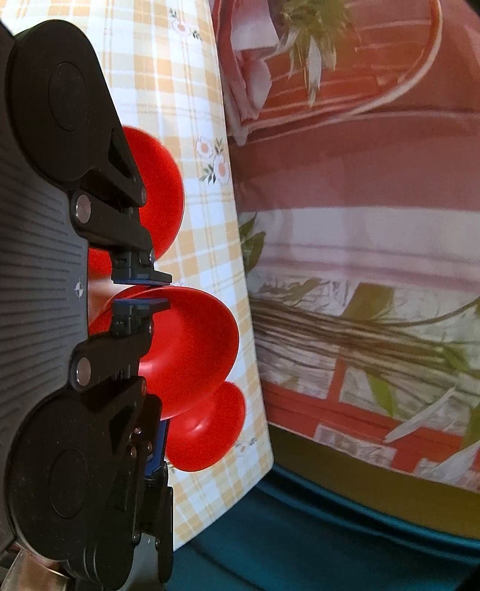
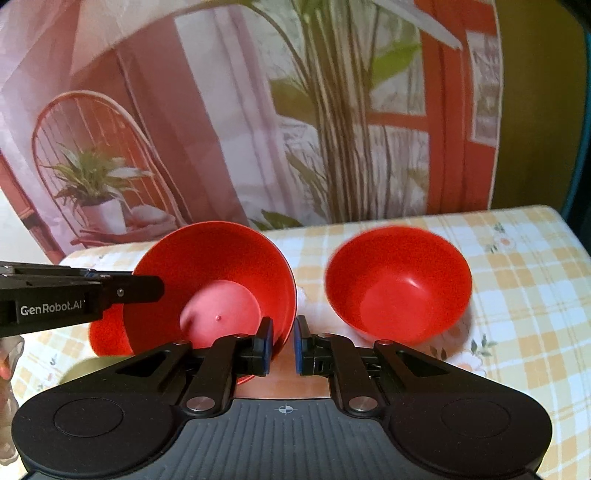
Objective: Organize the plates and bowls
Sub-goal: 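Close the left gripper on the bowl rim while the right gripper closes on the opposite rim, then lift the red bowl with both grippers and carry it over another red bowl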
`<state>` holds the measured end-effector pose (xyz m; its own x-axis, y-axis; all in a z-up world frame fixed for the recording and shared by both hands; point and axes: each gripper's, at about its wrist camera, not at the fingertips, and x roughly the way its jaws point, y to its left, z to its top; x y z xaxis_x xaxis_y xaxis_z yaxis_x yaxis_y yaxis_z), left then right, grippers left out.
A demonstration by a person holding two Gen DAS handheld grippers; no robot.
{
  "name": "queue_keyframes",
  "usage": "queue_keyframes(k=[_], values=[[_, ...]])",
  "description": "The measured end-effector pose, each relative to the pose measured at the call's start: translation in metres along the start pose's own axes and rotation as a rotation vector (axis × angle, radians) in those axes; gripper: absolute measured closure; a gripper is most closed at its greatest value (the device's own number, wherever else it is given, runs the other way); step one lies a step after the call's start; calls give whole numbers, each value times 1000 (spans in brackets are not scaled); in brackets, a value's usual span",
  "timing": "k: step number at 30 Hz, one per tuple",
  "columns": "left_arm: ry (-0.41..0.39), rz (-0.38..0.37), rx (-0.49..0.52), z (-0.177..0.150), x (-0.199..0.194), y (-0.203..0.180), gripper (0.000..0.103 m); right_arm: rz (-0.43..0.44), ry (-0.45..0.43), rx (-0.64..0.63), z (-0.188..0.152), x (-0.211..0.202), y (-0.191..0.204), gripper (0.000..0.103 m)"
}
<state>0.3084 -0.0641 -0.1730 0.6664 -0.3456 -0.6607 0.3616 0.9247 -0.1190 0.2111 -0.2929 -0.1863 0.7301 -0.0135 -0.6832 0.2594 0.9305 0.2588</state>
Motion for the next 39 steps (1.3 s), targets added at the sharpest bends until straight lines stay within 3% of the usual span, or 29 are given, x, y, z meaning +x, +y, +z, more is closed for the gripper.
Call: queue_keyframes(k=[11,19,39], values=[[-43,47,-66,-1,-31,44,95,53,-10,-76,21,12,52,92],[-20,73,-106,-14,-26,76,95,59,20,-136,25,38,81,92],[41,111,-104,-28,-7,89,94,52,72,-153,15,58,88,92]])
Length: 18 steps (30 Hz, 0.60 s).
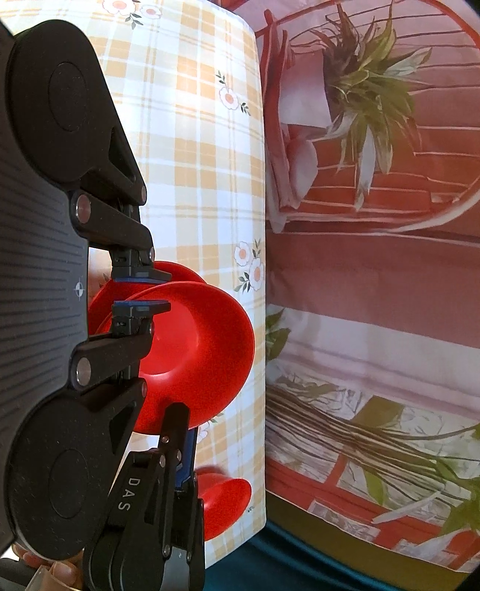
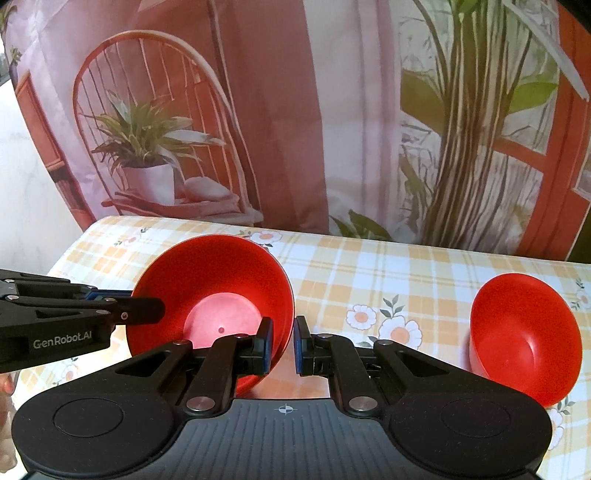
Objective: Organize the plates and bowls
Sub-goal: 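Lift the red bowl with both grippers and carry it over another red bowl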
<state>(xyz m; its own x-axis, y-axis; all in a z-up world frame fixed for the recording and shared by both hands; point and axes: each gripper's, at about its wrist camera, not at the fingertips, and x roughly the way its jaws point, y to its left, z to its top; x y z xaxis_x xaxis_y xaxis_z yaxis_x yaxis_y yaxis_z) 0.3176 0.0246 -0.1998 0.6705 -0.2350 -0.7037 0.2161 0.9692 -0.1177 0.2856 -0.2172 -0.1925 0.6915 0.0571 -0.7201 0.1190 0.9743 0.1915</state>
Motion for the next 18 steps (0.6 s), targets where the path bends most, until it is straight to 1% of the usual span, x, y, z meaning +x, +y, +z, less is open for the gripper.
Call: queue_keyframes(k=[11,18], values=[[5,0,3,0,6,-1,94,-10,11,-8,-2,4,-1,92],[3,14,4,0,8,0,92,-17,9,-13,-3,4,0,91]])
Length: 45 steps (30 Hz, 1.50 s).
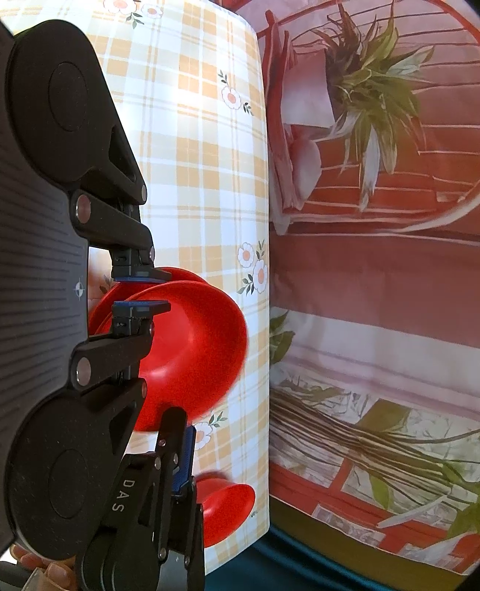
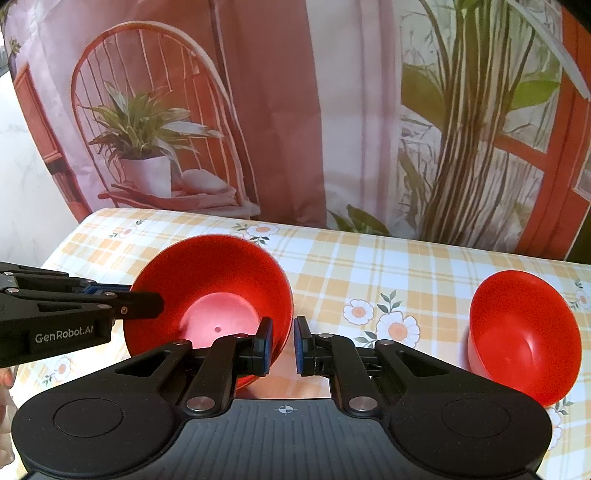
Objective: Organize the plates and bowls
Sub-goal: 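Lift the red bowl with both grippers and carry it over another red bowl, then lower the red bowl into the other red bowl and open both grippers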
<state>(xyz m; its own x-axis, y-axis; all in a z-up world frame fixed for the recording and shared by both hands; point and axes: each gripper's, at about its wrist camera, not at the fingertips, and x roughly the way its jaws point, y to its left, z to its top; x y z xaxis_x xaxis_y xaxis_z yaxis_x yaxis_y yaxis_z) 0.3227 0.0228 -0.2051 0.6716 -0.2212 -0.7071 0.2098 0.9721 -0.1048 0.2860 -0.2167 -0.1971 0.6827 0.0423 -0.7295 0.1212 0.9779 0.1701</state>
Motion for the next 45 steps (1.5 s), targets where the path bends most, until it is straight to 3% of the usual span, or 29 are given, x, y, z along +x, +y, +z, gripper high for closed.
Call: queue_keyframes(k=[19,35,45], values=[[-65,41,-8,9,-30,-7,89,-42,-57,-3,4,-43,-23,86],[-123,17,52,11,-66,-54,89,-89,-106,-3,-4,-95,-51,85],[-132,-12,100,13,-64,-92,89,-140,-117,12,-12,-113,-95,85]])
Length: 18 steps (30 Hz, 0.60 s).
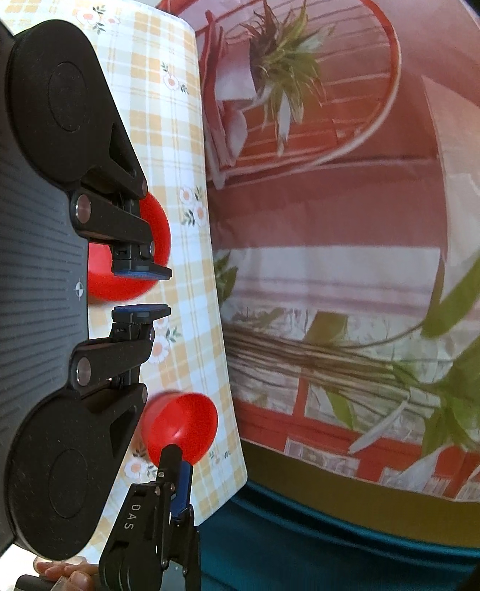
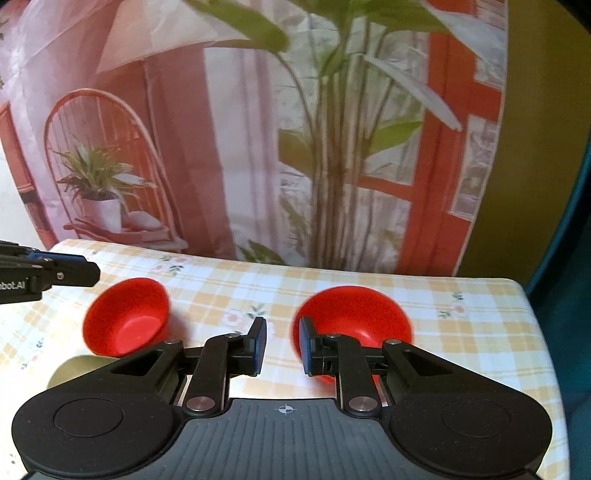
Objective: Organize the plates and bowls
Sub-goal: 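Lower the red bowl into the other red bowl and open both grippers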
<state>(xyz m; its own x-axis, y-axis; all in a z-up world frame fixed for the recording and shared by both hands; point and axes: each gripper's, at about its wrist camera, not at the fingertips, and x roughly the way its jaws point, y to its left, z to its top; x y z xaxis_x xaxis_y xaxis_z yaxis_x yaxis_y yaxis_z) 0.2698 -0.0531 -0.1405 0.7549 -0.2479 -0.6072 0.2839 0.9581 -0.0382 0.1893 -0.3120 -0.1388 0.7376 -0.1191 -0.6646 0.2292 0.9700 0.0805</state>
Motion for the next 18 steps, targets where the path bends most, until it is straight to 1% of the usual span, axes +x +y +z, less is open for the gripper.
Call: queue_keyframes(k=[11,18], values=[[11,-31,10,6,23,-32,89,-48,-2,18,-1,5,-49,85],[27,-52,5,8,50,-45,89,-50,9,55,-7,23,-70,84]])
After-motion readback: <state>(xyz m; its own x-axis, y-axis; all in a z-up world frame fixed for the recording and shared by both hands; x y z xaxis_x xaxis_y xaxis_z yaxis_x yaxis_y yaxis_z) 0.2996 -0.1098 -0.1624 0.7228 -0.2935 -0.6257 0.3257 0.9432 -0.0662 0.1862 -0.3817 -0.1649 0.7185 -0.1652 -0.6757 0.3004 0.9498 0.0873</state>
